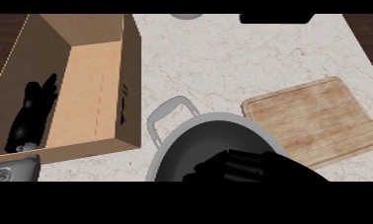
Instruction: Pick the can from the cutting board and place it in the pot
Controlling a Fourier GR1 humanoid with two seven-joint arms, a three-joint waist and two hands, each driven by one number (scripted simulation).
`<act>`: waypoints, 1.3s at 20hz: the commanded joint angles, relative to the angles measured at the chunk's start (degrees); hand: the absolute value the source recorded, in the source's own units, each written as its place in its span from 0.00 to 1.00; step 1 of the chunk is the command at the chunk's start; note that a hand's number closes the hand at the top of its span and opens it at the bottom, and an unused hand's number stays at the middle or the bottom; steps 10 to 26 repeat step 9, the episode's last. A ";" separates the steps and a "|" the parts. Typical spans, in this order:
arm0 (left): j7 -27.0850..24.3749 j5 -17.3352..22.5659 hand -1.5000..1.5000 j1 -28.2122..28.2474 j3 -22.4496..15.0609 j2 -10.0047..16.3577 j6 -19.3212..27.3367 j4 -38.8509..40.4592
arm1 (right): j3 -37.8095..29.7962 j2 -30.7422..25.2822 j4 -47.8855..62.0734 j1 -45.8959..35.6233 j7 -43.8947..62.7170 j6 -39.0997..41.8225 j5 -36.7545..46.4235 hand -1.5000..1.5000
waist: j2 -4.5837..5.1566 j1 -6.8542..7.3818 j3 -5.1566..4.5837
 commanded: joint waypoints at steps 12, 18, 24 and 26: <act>-3.18 0.10 0.50 -0.43 1.48 1.03 -0.82 3.52 | -22.76 7.18 14.87 -2.06 -3.48 -3.47 -17.80 0.00 | 0.22 -0.10 0.03; -3.18 0.10 0.50 -0.43 1.48 1.03 -0.82 3.52 | -22.76 7.18 14.87 -2.06 -3.48 -3.47 -17.80 0.00 | 0.22 -0.10 0.03; -3.18 0.10 0.50 -0.43 1.48 1.03 -0.82 3.52 | -22.76 7.18 14.87 -2.06 -3.48 -3.47 -17.80 0.00 | 0.22 -0.10 0.03; -3.18 0.10 0.50 -0.43 1.48 1.03 -0.82 3.52 | -22.76 7.18 14.87 -2.06 -3.48 -3.47 -17.80 0.00 | 0.22 -0.10 0.03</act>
